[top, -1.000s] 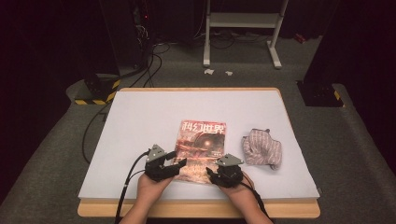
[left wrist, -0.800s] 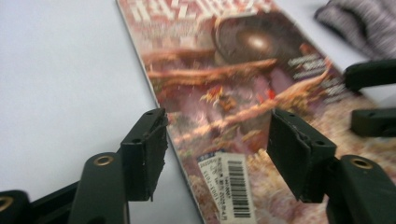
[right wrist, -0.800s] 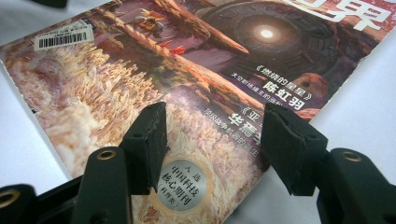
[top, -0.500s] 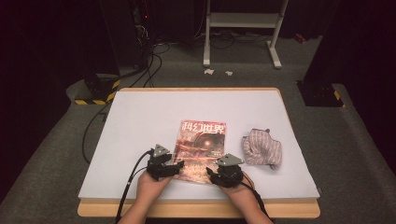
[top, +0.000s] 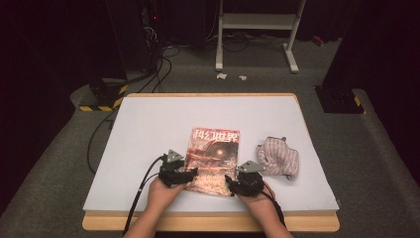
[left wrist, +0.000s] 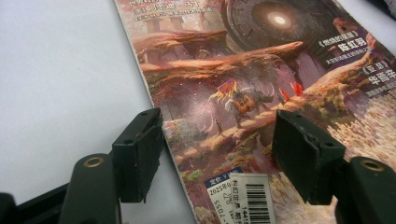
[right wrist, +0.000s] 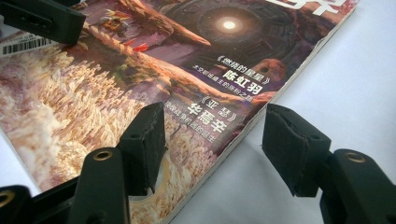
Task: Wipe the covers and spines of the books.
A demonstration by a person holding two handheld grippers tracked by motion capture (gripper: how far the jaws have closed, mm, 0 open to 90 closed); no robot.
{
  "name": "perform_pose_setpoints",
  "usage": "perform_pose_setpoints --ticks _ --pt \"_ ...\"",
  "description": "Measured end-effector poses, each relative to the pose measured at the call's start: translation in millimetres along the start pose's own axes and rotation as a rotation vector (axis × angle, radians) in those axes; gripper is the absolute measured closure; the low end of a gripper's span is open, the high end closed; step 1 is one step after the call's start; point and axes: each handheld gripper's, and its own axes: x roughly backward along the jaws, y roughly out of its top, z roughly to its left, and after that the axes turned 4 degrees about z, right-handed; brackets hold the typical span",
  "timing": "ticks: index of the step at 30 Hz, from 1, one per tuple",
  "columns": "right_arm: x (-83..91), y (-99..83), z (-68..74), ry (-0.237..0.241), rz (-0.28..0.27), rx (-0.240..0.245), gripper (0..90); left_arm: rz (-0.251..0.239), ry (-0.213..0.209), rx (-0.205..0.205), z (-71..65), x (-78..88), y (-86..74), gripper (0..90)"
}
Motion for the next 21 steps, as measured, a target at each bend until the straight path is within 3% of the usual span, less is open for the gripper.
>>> perform_pose_setpoints --ticks 8,16,19,21 --pt "-0.5 0.6 0.5 0.004 0.002 -0.003 40.0 0.002 0.002 0.008 0.2 0.1 0.2 34.2" --pt "-3.5 1.1 -3.3 0.049 0.017 -0.045 42.0 -0.008 -0.003 0.061 1.9 1.5 -0.2 39.9" --pt "-3.2 0.6 -3.7 0.043 0.017 -0.052 41.2 -0.017 -0.038 0.093 3.6 3.6 -1.6 44.6" --pt "-2.6 0.1 -4.0 0.036 0.018 -0.061 41.1 -0.035 -0.040 0.088 2.0 5.6 -2.3 45.6"
